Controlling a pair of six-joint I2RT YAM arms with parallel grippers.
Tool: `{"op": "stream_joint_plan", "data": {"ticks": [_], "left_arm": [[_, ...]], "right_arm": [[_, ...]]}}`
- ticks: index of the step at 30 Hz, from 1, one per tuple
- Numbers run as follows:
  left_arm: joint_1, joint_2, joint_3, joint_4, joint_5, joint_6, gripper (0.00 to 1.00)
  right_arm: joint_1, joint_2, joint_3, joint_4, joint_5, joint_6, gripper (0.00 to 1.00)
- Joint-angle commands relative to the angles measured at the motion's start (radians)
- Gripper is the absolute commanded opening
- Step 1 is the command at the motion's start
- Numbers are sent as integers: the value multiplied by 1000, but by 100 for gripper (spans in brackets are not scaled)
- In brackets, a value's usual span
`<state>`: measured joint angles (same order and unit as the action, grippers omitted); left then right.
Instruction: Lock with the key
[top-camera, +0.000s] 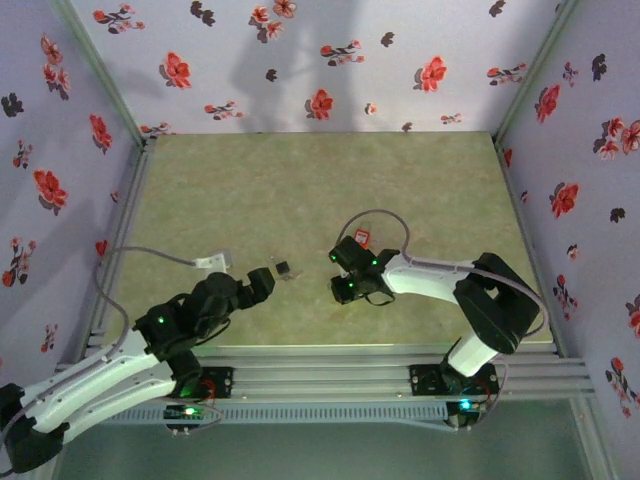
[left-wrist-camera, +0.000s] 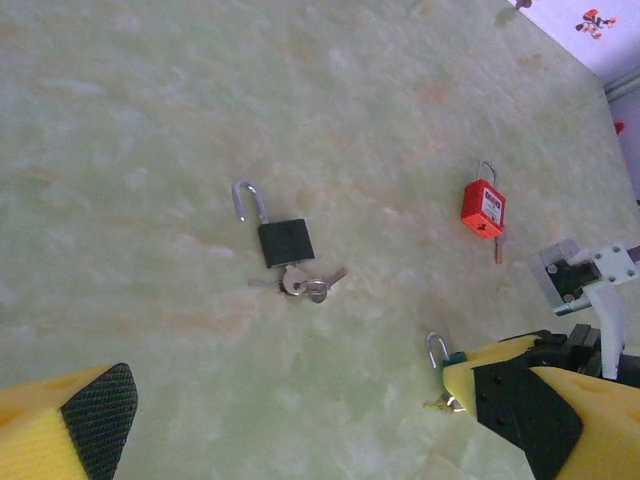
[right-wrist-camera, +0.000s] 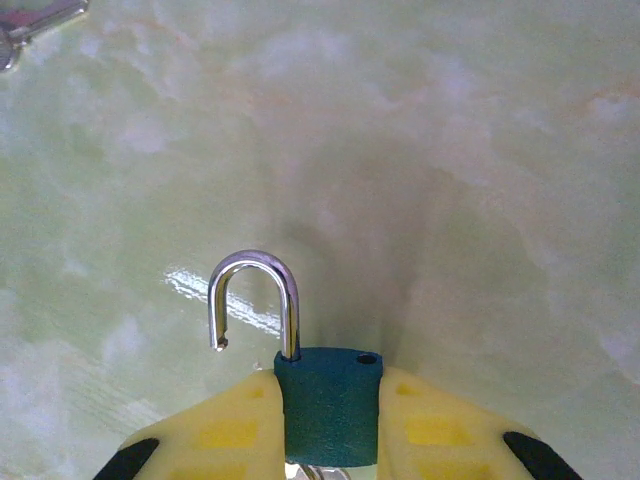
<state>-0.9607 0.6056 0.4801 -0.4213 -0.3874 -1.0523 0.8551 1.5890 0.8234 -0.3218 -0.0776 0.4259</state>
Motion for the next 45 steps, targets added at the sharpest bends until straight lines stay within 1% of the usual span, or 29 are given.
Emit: {"op": "stream_joint_plan", "data": {"ticks": [1, 6, 12, 20, 27, 34, 38, 45], "left_arm": [[-14, 17, -28, 131, 17, -80, 100], [-31, 79, -44, 214, 22, -108, 100], [-56, 210, -48, 333, 31, -125, 100], [-69, 338, -43, 488, 66, -157, 100], [-75, 450, -43, 616, 113, -197, 99], [-84, 541, -36, 718, 152, -220, 89], [-89, 579, -26, 742, 164, -226, 85], [-91, 625, -22, 784, 183, -233, 73]], "right_arm": [[-7, -39, -14, 35, -22, -4, 20], [-7, -63, -32, 62, -49, -3, 20], [-8, -94, -52, 96, -86, -3, 20], [-7, -155, -95, 169, -153, 0, 21], [-6, -194, -125, 215, -189, 6, 21], [-6, -216, -142, 247, -217, 10, 21], [-6, -226, -151, 259, -227, 10, 21], [-7, -233, -159, 277, -247, 14, 21]]}}
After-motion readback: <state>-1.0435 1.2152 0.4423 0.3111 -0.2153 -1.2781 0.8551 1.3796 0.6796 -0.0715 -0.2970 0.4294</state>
